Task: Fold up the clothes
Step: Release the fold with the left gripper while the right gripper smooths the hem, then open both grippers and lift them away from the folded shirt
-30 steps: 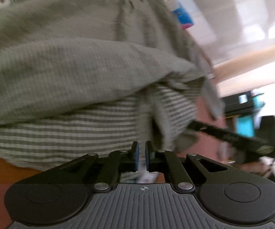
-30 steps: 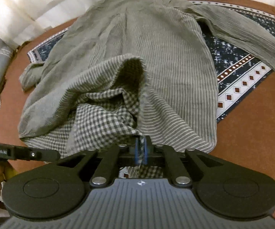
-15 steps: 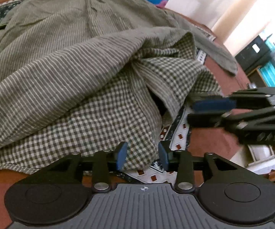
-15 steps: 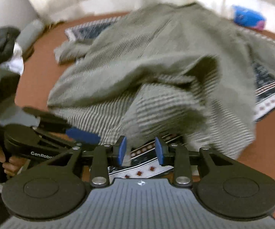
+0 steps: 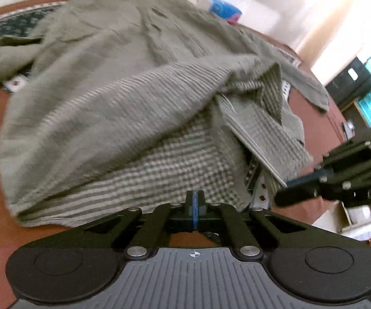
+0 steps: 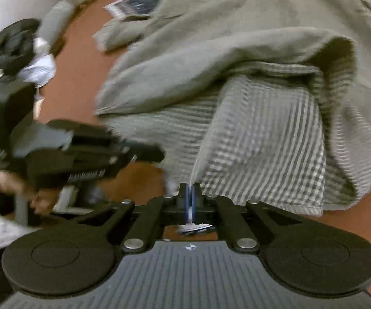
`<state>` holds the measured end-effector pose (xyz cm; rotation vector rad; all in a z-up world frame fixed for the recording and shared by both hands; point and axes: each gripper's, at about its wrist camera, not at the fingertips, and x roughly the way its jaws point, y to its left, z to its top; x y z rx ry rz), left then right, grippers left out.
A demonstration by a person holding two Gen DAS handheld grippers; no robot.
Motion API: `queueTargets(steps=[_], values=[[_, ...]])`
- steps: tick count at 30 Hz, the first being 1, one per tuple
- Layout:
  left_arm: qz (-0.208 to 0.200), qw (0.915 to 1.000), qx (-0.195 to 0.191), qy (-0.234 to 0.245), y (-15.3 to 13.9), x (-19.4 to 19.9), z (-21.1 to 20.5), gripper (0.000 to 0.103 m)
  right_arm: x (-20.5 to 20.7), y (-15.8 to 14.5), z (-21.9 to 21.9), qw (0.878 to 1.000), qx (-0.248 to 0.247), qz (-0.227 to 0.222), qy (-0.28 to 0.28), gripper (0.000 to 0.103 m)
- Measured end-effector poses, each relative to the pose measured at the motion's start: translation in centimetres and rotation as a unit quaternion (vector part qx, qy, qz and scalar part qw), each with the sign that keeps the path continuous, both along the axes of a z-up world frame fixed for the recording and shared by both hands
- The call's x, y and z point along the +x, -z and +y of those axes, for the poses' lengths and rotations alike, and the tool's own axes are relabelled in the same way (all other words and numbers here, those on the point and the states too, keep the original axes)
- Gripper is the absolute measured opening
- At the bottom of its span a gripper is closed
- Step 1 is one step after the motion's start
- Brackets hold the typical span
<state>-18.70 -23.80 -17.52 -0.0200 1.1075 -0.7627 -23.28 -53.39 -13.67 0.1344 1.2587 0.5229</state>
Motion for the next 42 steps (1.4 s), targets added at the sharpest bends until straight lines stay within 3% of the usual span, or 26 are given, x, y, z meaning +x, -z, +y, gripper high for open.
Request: queueTargets(steps=[3,4,5,6,7,11,13,15,17,21,24,31,33,34,35,36,38,42], values=[[0.0,0.9997,0.012,-0.022,0.1,0.6,1.3,0.0,0.5,1.2,1.2,1.0,0.008,0.022,-0.016,0.009],[-0.003,0.9991,0.018,-0.037,0.1,0.8,1.5,0.01,0.6,2.0,1.3,0.999,0.009,0.037,-0.013,0.01],[-0.008,0.9983,0.024,-0.053,0.1,1.0,1.7,0.019,0.8,2.8,1.3,0.999,0.009,0.051,-0.01,0.024],[-0.016,0.9972,0.028,-0.067,-0.1,1.1,1.9,0.02,0.9,3.4,1.2,0.998,0.01,0.063,-0.007,0.031],[-0.026,0.9961,0.029,-0.079,-0.3,1.1,2.3,0.021,0.7,3.0,0.7,0.998,0.01,0.059,-0.002,0.032],[-0.048,0.9926,0.035,-0.106,-0.8,1.7,3.1,0.026,0.1,-1.0,-2.7,0.998,0.035,-0.018,0.05,0.033],[-0.056,0.9918,0.043,-0.107,-0.8,2.1,2.6,0.034,0.9,-2.3,-4.3,0.993,0.019,-0.072,0.09,0.04],[-0.07,0.9921,0.05,-0.09,-1.1,2.3,1.5,0.042,2.1,-3.0,-5.3,0.987,-0.017,-0.117,0.113,0.045],[-0.099,0.9914,0.065,-0.056,-1.6,2.1,-0.2,0.052,3.7,-2.3,-5.3,0.985,-0.06,-0.129,0.102,0.046],[-0.158,0.9816,0.107,0.009,-1.9,1.6,-3.7,0.058,4.8,-1.6,-4.8,0.977,-0.131,-0.156,0.062,0.045],[-0.18,0.9743,0.13,0.036,-1.6,1.5,-5.6,0.059,4.4,-2.0,-5.4,0.975,-0.139,-0.161,0.06,0.045],[-0.157,0.9751,0.154,0.029,0.5,3.2,-6.9,0.06,6.0,-0.2,-8.1,0.975,-0.136,-0.14,0.106,0.045],[-0.141,0.9791,0.146,0.014,0.5,3.9,-6.5,0.042,6.4,0.2,-8.4,0.974,-0.132,-0.142,0.114,0.045],[-0.134,0.9809,0.141,0.004,0.4,4.3,-6.3,0.024,6.6,0.5,-8.4,0.975,-0.131,-0.139,0.115,0.044],[-0.127,0.9825,0.136,-0.009,0.2,4.7,-5.9,0.0,6.9,0.7,-8.5,0.977,-0.122,-0.133,0.112,0.037],[-0.114,0.9849,0.128,-0.023,0.0,5.2,-5.5,0.0,7.1,0.9,-8.5,0.98,-0.112,-0.126,0.109,0.005],[-0.089,0.9904,0.089,-0.057,-1.1,5.8,-3.6,0.0,7.0,0.4,-8.9,0.982,-0.092,-0.121,0.114,0.002],[-0.087,0.9911,0.033,-0.095,-5.0,4.6,0.5,0.0,4.5,-4.1,-9.2,0.981,-0.078,-0.165,0.071,0.002]])
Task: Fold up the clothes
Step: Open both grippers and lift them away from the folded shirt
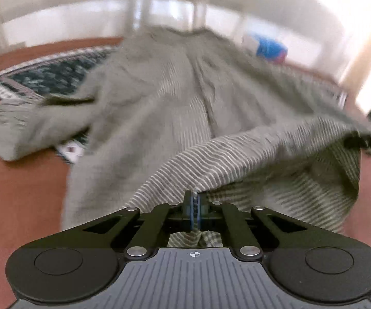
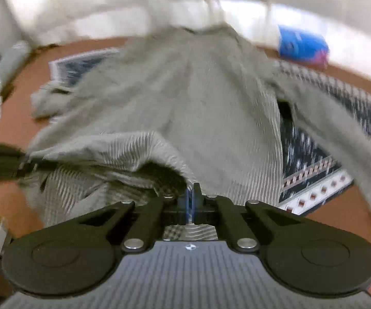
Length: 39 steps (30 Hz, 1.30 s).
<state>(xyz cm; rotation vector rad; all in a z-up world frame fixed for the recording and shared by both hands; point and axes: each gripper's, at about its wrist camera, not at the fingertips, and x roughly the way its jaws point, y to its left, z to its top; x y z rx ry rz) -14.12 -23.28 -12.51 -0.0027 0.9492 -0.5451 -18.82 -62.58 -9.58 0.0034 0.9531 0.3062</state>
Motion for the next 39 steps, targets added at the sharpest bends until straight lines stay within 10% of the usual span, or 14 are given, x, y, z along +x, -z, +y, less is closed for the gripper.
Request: queueTargets(steps=[6,16,17,26,31,39], values=[[0.012,0.9991,-0.002,0.04,-2.2,-3.3,3.1,0.0,-4.6,-2.6,0.6,0.99,-0.066,-0.007,-0.126,0.002],[0.083,0.9907,0.054,0.094,2.9,-5.9,2.8,0.004,-8.5,4.2,2.6,0.967,-0.122,0.09,-0.205,0.002],[0.092,0.9896,0.057,0.095,3.6,-5.9,2.8,0.025,-8.5,4.9,2.6,0.967,-0.122,0.096,-0.2,0.003],[0.112,0.9933,0.023,0.018,2.6,-6.5,8.8,0.055,-9.5,5.8,0.9,0.966,-0.129,0.153,-0.163,0.034],[0.048,0.9951,0.02,-0.085,1.5,-3.3,11.7,0.058,-8.0,2.4,-2.8,0.994,-0.039,0.097,-0.015,0.046],[-0.019,0.9989,0.001,-0.043,-1.2,1.2,5.5,0.06,-3.5,-2.1,-4.4,0.992,0.029,-0.023,0.116,0.054]])
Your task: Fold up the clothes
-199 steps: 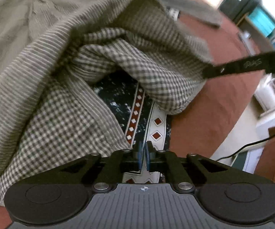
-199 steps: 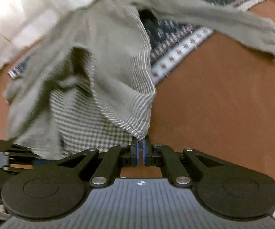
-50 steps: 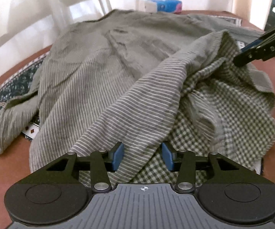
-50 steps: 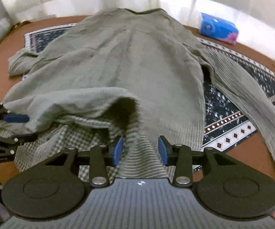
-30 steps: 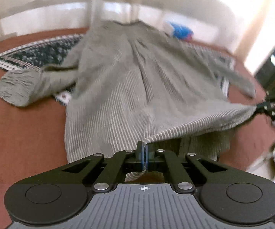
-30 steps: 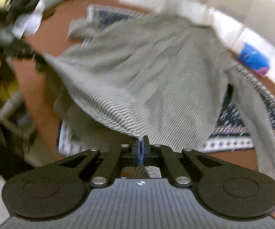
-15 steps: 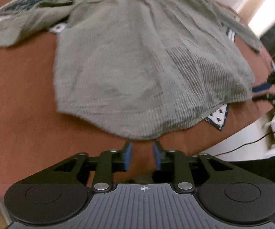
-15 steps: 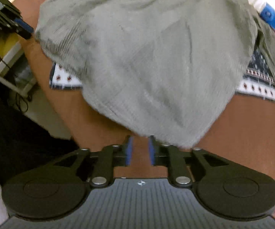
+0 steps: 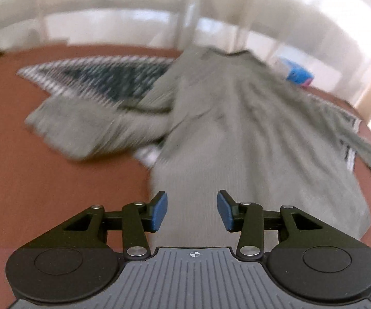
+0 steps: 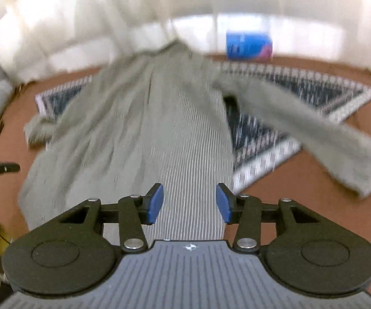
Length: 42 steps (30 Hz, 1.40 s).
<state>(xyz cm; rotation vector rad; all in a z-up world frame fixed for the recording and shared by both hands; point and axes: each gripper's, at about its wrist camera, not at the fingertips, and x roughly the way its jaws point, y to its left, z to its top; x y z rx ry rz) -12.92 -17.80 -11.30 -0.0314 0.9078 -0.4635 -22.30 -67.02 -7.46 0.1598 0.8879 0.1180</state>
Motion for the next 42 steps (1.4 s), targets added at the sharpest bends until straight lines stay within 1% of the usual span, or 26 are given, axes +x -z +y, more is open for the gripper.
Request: queueTargets(steps=[1,3,6,8,11,13,16,19,21,24,25,28,31,32,33,34,35,36,38,39,40,42], values=[[-0.006,0.9999,-0.006,0.008,-0.4,0.2,-1.2,0.062,0.7,-0.5,-0.2,1.0,-0.004,-0.01,-0.001,0.055],[-0.015,0.9994,-0.017,0.025,-1.0,0.3,-4.4,0.063,1.8,-1.5,-0.9,0.999,-0.016,-0.028,-0.005,0.056],[-0.023,0.9977,-0.028,0.058,-1.4,0.7,-9.7,0.063,3.4,-2.3,-3.5,0.998,-0.034,-0.045,-0.008,0.062],[-0.027,0.9961,-0.03,0.078,-1.4,1.5,-13.6,0.064,3.9,-2.2,-5.5,0.998,-0.045,-0.046,-0.008,0.062],[-0.022,0.9946,-0.027,0.098,-0.7,2.8,-19.9,0.064,4.3,-1.1,-9.8,0.998,-0.048,-0.034,-0.001,0.062],[-0.015,0.994,-0.025,0.106,-0.3,4.0,-24.2,0.065,4.5,0.1,-13.3,0.999,-0.04,-0.017,0.016,0.062],[-0.02,0.9924,-0.004,0.121,0.7,5.4,-30.4,0.067,4.7,1.8,-18.4,0.999,-0.027,0.005,0.038,0.062],[-0.02,0.993,0.025,0.114,2.3,6.9,-35.8,0.067,5.0,3.3,-23.0,0.998,-0.022,0.024,0.061,0.062],[-0.011,0.9942,0.044,0.098,3.5,8.1,-38.4,0.067,5.4,4.3,-25.8,0.996,-0.012,0.035,0.079,0.062],[-0.006,0.9947,0.065,0.079,4.7,9.7,-40.5,0.067,5.8,5.9,-29.4,0.993,0.01,0.045,0.105,0.062],[-0.004,0.9945,0.072,0.076,4.9,10.1,-41.0,0.067,6.0,6.4,-30.3,0.993,0.016,0.047,0.106,0.062],[0.003,0.9946,0.083,0.062,5.5,11.4,-42.0,0.067,6.6,7.9,-32.0,0.994,0.031,0.055,0.088,0.062],[0.012,0.9946,0.088,0.053,6.1,12.4,-42.6,0.065,7.5,9.6,-32.9,0.993,0.057,0.079,0.063,0.062],[0.015,0.9942,0.093,0.052,6.3,12.6,-42.8,0.062,7.7,10.1,-33.0,0.992,0.067,0.087,0.057,0.062],[0.018,0.9936,0.099,0.051,6.6,12.8,-43.0,0.046,7.9,10.6,-33.0,0.991,0.076,0.095,0.052,0.056],[0.022,0.9928,0.106,0.051,6.8,13.2,-43.2,0.012,8.0,10.8,-33.0,0.99,0.084,0.101,0.05,0.05],[0.027,0.9918,0.114,0.049,7.0,13.5,-43.4,0.005,8.1,10.5,-32.9,0.989,0.095,0.103,0.043,0.006],[0.028,0.9916,0.117,0.049,7.0,13.6,-43.4,0.004,8.3,10.0,-33.0,0.986,0.112,0.115,0.032,0.004],[0.02,0.9912,0.117,0.059,6.6,13.4,-43.2,0.003,8.3,7.4,-33.0,0.992,0.085,0.093,0.015,0.004],[0.016,0.9903,0.12,0.068,6.4,13.2,-43.3,0.003,8.2,5.9,-33.5,0.995,0.072,0.074,0.018,0.004],[0.013,0.9893,0.122,0.08,6.2,13.0,-43.5,0.003,8.2,4.5,-34.5,0.995,0.068,0.059,0.032,0.004],[0.006,0.9859,0.13,0.106,6.1,12.6,-44.1,0.002,8.5,2.9,-36.6,0.996,0.043,0.05,0.06,0.004]])
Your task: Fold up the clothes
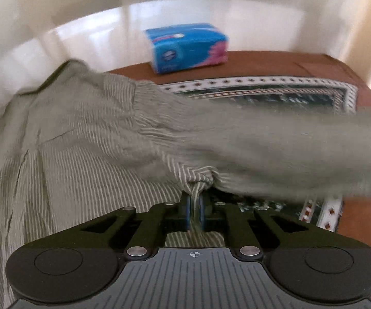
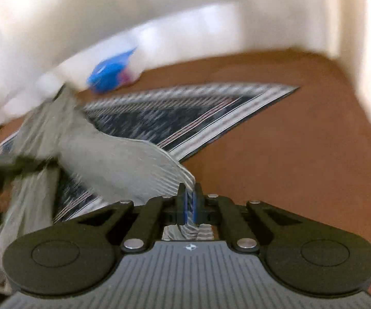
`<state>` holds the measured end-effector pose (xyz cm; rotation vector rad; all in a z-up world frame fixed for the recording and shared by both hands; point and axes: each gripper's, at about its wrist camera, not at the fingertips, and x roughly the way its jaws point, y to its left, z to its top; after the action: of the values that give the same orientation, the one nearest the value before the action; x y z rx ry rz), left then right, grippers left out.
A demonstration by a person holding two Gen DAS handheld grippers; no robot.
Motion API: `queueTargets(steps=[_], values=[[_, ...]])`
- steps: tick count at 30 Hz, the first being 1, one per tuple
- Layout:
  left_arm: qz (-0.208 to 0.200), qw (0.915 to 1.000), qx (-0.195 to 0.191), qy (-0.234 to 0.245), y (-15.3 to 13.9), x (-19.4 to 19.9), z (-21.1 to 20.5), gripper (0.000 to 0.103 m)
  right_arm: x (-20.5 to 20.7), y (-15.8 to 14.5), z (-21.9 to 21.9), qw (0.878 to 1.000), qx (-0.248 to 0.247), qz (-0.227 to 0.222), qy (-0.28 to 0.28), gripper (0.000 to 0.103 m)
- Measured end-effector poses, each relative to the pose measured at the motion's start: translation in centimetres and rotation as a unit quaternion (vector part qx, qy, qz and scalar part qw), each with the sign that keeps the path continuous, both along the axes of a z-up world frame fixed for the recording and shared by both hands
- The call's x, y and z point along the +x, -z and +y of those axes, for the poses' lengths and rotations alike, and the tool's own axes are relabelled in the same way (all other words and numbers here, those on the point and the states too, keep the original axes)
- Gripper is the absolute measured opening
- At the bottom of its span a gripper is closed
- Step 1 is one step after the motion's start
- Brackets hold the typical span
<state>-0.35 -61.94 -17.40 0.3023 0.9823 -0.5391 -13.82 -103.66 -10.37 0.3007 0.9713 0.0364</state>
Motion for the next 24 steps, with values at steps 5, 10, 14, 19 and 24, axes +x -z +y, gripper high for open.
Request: queueTargets(steps=[5,10,14,19,24], values=[[0.004,0.9987,0.035,0.036,1.1,-0.3,-2.0,0.002,2.9,2.3,-2.0,0.998,-0.042,0.047,0.012,0.004],[0.022,0.9987,0.032,0.034,1.7,-0.2,-2.4,0.031,5.1,6.1,-1.8,0.993,-0.072,0.091,0.005,0.006],[0.002,0.9979,0.043,0.049,2.1,-1.1,-3.0,0.045,5.5,7.1,-2.0,0.991,-0.096,0.093,0.008,0.012],[-0.016,0.9978,0.05,0.04,2.1,-1.9,-2.6,0.075,5.2,6.8,-2.2,0.978,-0.175,0.109,0.033,0.067],[-0.037,0.9989,-0.028,-0.008,-2.9,-2.9,2.6,0.078,3.7,0.8,1.9,0.979,-0.201,0.017,0.027,0.067]])
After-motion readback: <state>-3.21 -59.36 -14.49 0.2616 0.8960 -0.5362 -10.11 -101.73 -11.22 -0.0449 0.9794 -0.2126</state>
